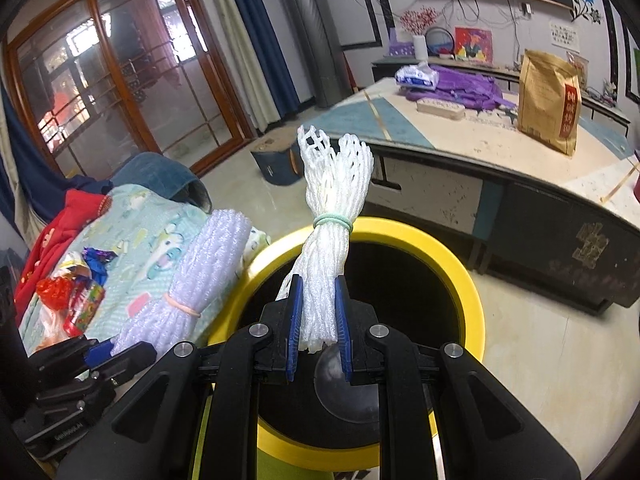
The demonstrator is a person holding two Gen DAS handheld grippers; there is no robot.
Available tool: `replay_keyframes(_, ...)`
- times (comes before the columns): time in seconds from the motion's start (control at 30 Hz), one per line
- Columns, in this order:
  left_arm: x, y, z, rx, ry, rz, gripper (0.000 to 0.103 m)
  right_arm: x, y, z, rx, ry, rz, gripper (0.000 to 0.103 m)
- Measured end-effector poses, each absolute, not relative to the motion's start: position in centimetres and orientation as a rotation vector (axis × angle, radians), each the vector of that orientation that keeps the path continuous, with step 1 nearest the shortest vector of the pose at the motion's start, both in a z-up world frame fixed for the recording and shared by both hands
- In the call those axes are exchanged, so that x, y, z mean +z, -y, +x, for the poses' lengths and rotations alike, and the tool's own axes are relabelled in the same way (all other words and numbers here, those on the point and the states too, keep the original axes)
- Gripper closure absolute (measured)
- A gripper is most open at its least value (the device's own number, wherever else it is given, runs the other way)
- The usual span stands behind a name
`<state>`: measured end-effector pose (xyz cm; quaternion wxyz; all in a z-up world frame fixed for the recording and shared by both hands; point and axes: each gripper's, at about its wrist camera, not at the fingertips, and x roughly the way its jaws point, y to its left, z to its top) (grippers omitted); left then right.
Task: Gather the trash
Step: 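Open the left tool and the right tool to drop both nets into the bin, then move both tools back over the trash pile on the bed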
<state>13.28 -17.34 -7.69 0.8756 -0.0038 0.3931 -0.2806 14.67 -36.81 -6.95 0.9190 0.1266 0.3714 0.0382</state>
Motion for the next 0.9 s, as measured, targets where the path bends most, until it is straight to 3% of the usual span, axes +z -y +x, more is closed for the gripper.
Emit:
replay_keyframes(0.13, -8.5, 18.2, 13.3, -0.601, -0.847, 0.010, 0.082, -7.5, 37.2, 14.8, 0.050, -0.791, 0.283, 0.085)
replay_keyframes(0.3, -9.0, 19.0, 13.9, -0.600, -0.865, 0.010, 0.079, -8.2, 38.4, 15.0, -0.001, -0.826, 0.329, 0.065)
replay_keyframes(0.4, -9.2, 19.0, 14.2, -0.592, -0.869, 0.002, 0.065, -8.1, 38.9, 15.0, -0.015, -0.823, 0.345, 0.059)
replay_keyframes(0.57, -8.5, 17.8, 14.2, -0.571, -0.850, -0.037, 0.025, -7.7, 39.1, 14.8, -0.024, -0.801, 0.349, 0.052)
replay_keyframes(0.73, -7.3, 16.6, 13.9, -0.546, -0.824, -0.079, 0.011, -7.2, 38.5, 14.7, -0.017, -0.789, 0.327, 0.047)
replay_keyframes(0.87, -6.3, 15.1, 13.4, -0.501, -0.791, -0.095, 0.011, -6.3, 37.8, 14.4, 0.004, -0.751, 0.296, 0.046)
replay_keyframes(0.9, -6.1, 14.9, 13.3, -0.493, -0.785, -0.095, 0.011, -6.1, 37.6, 14.3, 0.006, -0.744, 0.289, 0.040)
